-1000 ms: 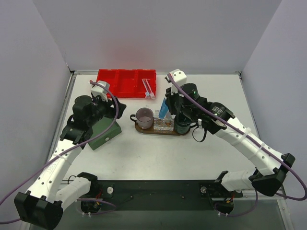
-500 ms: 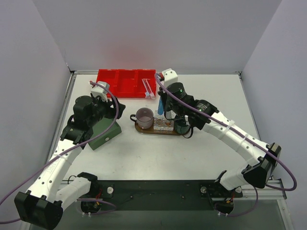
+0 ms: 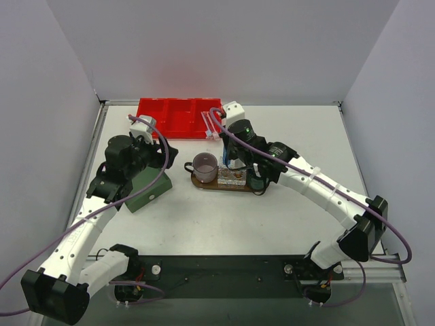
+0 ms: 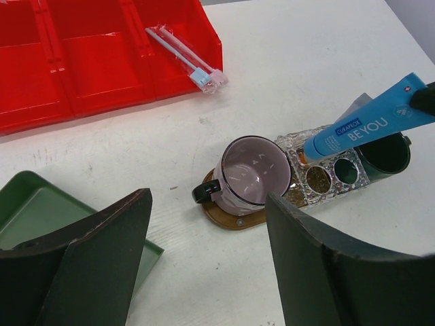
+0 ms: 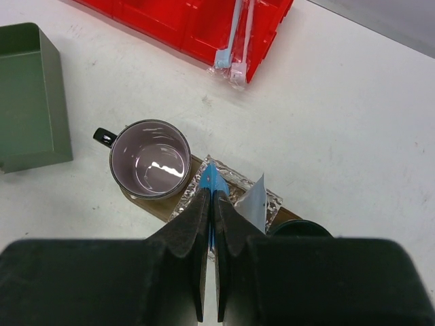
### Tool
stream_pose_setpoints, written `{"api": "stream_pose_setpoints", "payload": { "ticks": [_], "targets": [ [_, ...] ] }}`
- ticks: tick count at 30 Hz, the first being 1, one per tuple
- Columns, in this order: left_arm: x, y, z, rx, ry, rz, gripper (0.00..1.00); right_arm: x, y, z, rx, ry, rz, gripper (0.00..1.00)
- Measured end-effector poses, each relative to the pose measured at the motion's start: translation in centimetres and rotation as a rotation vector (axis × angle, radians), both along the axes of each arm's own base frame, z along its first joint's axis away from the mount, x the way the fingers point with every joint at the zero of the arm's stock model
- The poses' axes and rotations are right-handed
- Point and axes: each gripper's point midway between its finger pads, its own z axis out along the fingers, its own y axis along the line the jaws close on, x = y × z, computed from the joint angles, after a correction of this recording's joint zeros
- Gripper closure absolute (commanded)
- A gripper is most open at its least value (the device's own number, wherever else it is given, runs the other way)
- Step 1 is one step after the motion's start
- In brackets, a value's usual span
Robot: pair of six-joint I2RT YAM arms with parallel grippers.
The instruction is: Prepare toiletry sets of a toothbrush and toothpaste on the tray
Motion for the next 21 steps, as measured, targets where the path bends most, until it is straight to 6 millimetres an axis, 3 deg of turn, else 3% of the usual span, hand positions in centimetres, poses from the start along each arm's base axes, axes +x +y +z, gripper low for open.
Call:
{"api": "stream_pose_setpoints", "payload": {
  "ticks": [21],
  "targets": [
    [0.0, 0.0, -0.4, 0.003, 0.010, 0.000, 0.22, 0.8, -0.6, -1.7, -0.001, 0.012, -0.032, 1.00]
  ]
}}
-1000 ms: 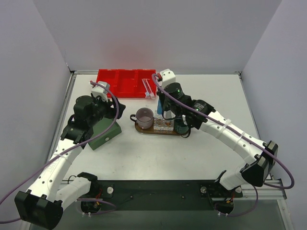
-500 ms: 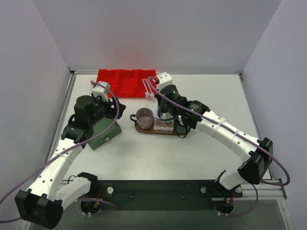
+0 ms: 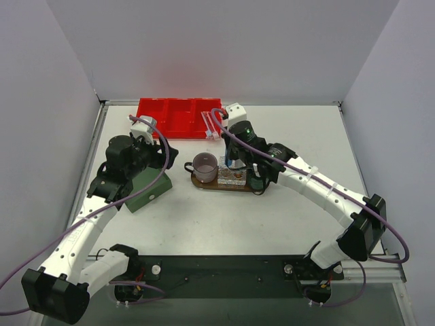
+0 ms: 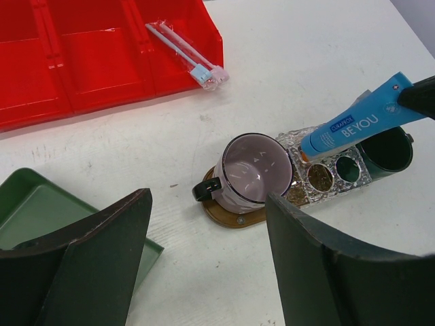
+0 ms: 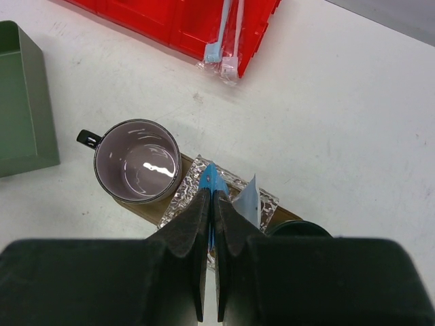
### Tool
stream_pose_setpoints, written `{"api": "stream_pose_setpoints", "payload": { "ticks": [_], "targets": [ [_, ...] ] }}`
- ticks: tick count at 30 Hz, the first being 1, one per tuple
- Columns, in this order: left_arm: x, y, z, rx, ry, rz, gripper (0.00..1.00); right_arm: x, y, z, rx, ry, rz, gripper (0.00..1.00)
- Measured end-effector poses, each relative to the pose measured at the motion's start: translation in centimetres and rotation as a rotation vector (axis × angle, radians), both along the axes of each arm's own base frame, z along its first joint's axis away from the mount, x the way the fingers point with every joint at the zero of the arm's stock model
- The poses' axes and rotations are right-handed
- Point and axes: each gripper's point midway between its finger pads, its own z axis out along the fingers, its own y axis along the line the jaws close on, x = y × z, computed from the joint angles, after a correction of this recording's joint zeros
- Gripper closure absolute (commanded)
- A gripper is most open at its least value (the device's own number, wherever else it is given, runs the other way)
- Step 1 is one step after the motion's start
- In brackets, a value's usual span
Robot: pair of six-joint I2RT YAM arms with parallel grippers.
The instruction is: Prepare toiletry sets of a toothbrush and toothpaste on the tray
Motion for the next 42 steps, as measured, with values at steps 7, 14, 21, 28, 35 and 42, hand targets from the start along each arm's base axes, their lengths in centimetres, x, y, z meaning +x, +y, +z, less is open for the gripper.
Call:
{"api": "stream_pose_setpoints", "payload": {
  "ticks": [7, 14, 21, 28, 35, 42],
  "targets": [
    [0.1, 0.0, -0.1, 0.001, 0.003, 0.000, 0.22, 0.3, -0.4, -0.5, 0.003, 0.006, -0.015, 1.00],
    [0.0, 0.0, -0.3, 0.002, 0.008, 0.000, 0.22, 0.4, -0.3, -1.2, 0.001, 0.015, -0.016, 1.00],
    [0.0, 0.0, -0.5, 0.001, 0.013, -0.005, 0.22, 0.7, 0.0, -2.8, -0.004, 0.040, -0.020, 1.00],
    [0.1, 0.0, -0.5, 0.001, 0.014, -0.006, 0.22, 0.9, -0.3, -4.2, 0.001, 0.066, -0.032, 1.00],
    [0.1, -0.1, -0.8, 0.003, 0.021, -0.007, 0.22, 1.1, -0.2, -4.5, 0.023, 0.068, -0.039, 1.00],
    [0.1, -0.1, -1.0, 0.004, 0.028, -0.010, 0.22, 1.0, 0.0, -5.2, 0.027, 0.073, -0.030, 1.00]
  ]
}}
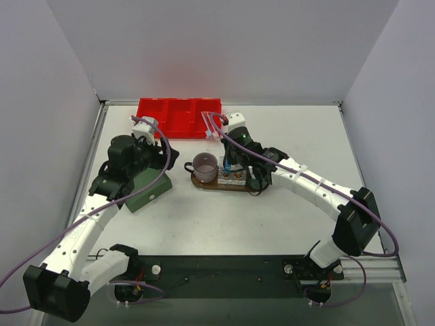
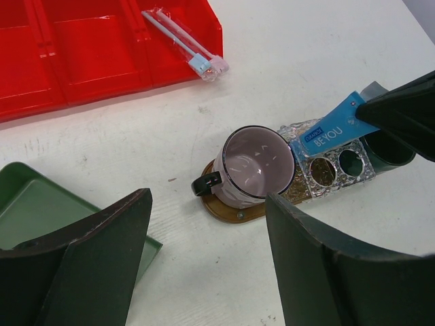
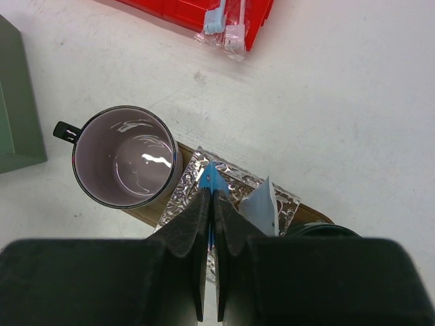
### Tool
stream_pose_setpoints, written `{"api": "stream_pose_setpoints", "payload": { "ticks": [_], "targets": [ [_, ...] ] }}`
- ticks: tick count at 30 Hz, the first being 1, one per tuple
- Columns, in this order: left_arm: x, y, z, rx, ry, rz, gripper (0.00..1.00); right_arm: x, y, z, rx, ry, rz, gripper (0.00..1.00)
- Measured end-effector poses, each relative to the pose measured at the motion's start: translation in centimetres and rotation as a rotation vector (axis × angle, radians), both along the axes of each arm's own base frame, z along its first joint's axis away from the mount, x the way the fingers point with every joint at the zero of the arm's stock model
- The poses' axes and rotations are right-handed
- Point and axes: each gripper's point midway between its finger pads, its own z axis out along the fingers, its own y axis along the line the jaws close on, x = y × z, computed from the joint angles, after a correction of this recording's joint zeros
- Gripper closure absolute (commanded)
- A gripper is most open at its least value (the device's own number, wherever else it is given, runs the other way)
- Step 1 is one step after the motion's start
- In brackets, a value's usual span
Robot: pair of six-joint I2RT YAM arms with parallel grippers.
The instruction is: Prepare toiletry sets of a toothbrush and toothpaste on the tray
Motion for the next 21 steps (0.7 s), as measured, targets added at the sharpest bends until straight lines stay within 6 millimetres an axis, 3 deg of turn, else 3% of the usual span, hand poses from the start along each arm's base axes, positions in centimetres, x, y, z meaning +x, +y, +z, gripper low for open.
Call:
{"api": "stream_pose_setpoints", "payload": {
  "ticks": [21],
  "targets": [
    [0.0, -0.1, 0.0, -0.001, 0.000, -0.004, 0.22, -0.1, 0.1, -1.7, -0.016, 0.023, 0.007, 1.00]
  ]
}}
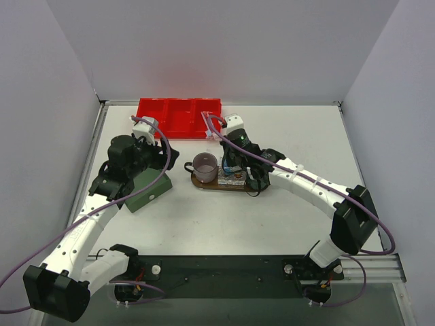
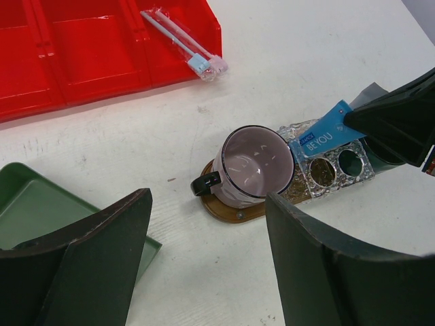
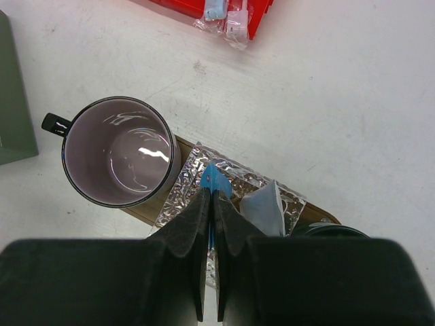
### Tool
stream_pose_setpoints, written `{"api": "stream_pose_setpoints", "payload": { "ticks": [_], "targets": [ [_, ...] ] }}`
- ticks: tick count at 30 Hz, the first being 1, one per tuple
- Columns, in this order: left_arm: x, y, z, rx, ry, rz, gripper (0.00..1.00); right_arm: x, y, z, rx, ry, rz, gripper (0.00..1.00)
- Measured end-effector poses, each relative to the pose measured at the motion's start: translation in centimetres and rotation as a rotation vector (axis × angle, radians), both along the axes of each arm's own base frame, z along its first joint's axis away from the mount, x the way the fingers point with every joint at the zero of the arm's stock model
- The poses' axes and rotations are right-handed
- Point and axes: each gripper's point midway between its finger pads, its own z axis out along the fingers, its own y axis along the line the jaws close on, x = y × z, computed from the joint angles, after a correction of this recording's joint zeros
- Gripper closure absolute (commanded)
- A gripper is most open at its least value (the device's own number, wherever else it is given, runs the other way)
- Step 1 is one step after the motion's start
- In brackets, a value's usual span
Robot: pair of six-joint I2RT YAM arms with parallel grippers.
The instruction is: Prepare toiletry sets of a toothbrush and toothpaste on the tray
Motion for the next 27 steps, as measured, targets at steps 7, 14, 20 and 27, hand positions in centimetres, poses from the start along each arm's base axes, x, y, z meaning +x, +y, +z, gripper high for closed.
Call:
{"api": "stream_pose_setpoints", "payload": {
  "ticks": [7, 14, 20, 27],
  "targets": [
    [0.00, -0.01, 0.00, 0.000, 0.000, 0.000, 0.22, 0.02, 0.03, -0.04, 0.001, 0.001, -0.001, 0.90],
    [0.01, -0.01, -0.04, 0.000, 0.001, -0.001, 0.22, 0.12, 0.14, 0.08, 0.006, -0.005, 0.000, 0.76],
    [0.01, -0.02, -0.05, 0.000, 0.002, -0.001, 0.22, 0.03, 0.28, 0.07, 0.010, -0.001, 0.008, 0.70],
    [0.00, -0.03, -0.06, 0.000, 0.002, -0.001, 0.22, -0.03, 0.42, 0.11, 0.011, 0.000, 0.017, 0.64]
  ]
}}
